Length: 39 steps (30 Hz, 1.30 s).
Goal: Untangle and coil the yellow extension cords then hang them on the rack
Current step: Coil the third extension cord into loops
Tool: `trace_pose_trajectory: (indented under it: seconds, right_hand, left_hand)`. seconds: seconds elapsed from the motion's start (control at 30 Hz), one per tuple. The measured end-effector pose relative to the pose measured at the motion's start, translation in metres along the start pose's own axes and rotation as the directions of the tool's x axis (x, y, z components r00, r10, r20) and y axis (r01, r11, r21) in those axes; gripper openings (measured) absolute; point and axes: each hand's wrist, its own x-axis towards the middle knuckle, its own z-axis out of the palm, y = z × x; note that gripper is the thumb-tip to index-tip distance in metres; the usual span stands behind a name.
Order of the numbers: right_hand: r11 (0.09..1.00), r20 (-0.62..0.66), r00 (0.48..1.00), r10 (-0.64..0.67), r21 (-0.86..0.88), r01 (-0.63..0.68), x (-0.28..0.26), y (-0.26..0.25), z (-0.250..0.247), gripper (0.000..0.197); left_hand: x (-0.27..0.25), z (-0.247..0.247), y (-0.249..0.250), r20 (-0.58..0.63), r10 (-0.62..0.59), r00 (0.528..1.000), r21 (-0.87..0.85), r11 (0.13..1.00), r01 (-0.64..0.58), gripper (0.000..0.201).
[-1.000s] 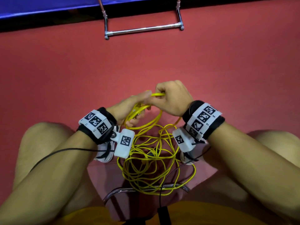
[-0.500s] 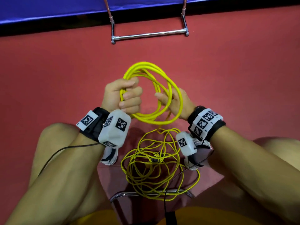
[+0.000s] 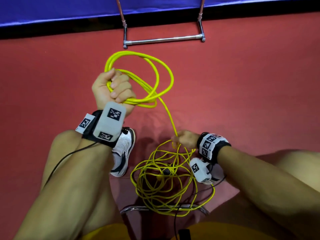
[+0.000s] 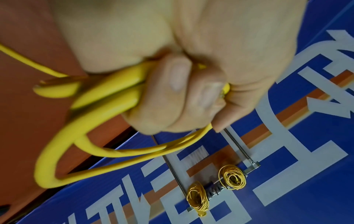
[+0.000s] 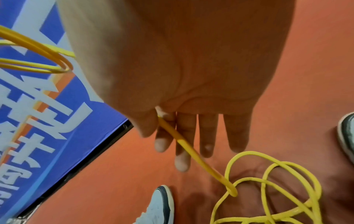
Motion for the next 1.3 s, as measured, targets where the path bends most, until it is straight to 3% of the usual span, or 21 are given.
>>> trace_pose_trajectory:
  seconds: [0.07,0.17,0.37,0.5,0.57,0.63,0.73,0.8,0.9,1.0,1.03,1.1,1.2,1.3]
  right_hand:
    - [0.999,-0.054,0.998,0.028,-0.039,-0.030,-0.007,0.002,-0.002,0.047]
    - [0.999,-0.155,0.988,-0.015,-0.037,0.009,-0.017,-0.013,-0.006,0.040]
    - [0.934,0.006,0.991,-0.136,-0.333,0.130,-0.041,-0.053,0.001,0.031]
    - [0.889,0.077,0.970,-0.230,-0.389,0.242,-0.053,-0.071,-0.002,0.018]
    - [0.866,0.091,0.956,-0.279,-0.406,0.292,-0.056,-0.078,-0.006,0.015]
    - [0.848,0.089,0.931,-0.354,-0.389,0.360,-0.056,-0.082,-0.008,0.024]
    - [0.810,0.032,0.878,-0.478,-0.369,0.455,-0.058,-0.084,-0.010,0.033]
    - [0.786,-0.023,0.837,-0.547,-0.360,0.503,-0.060,-0.084,-0.016,0.022]
    - [0.773,-0.170,0.773,-0.612,-0.335,0.539,-0.062,-0.084,-0.030,0.015]
    - [0.792,-0.296,0.740,-0.604,-0.323,0.517,-0.067,-0.085,-0.038,0.005]
    - [0.801,-0.347,0.725,-0.596,-0.316,0.508,-0.069,-0.087,-0.041,0.004]
    - [0.804,-0.424,0.683,-0.595,-0.286,0.522,-0.074,-0.089,-0.048,0.011]
    - [0.782,-0.443,0.657,-0.611,-0.209,0.586,-0.081,-0.089,-0.058,0.024]
    - [0.768,-0.437,0.648,-0.623,-0.189,0.612,-0.085,-0.089,-0.064,0.028]
  left_hand:
    - [-0.001,-0.003,0.003,-0.020,0.026,0.999,-0.010,1.000,-0.026,0.024]
    - [-0.002,-0.005,0.005,-0.085,0.106,0.991,0.018,0.994,-0.105,0.025]
    - [0.003,0.002,0.000,-0.275,0.350,0.895,0.195,0.932,-0.305,0.030]
    - [0.014,0.004,-0.018,-0.340,0.447,0.827,0.498,0.832,-0.244,0.038]
    - [0.018,0.001,-0.027,-0.291,0.505,0.813,0.685,0.703,-0.192,0.034]
    - [0.020,-0.007,-0.036,-0.195,0.543,0.816,0.843,0.518,-0.143,0.025]
    - [0.019,-0.015,-0.048,-0.071,0.526,0.847,0.992,0.129,0.004,0.019]
    - [0.017,-0.017,-0.056,-0.004,0.457,0.890,0.996,-0.082,0.047,0.018]
    - [0.018,-0.023,-0.062,-0.021,0.355,0.934,0.973,-0.208,0.101,0.031]
    - [0.018,-0.026,-0.068,-0.057,0.263,0.963,0.942,-0.305,0.139,0.041]
    - [0.017,-0.025,-0.071,-0.090,0.207,0.974,0.940,-0.306,0.152,0.048]
    - [0.013,-0.025,-0.077,-0.248,0.090,0.964,0.943,-0.205,0.262,0.070]
    - [0.012,-0.029,-0.078,-0.445,-0.070,0.893,0.895,-0.060,0.441,0.094]
    - [0.011,-0.024,-0.076,-0.482,-0.194,0.854,0.864,0.055,0.500,0.089]
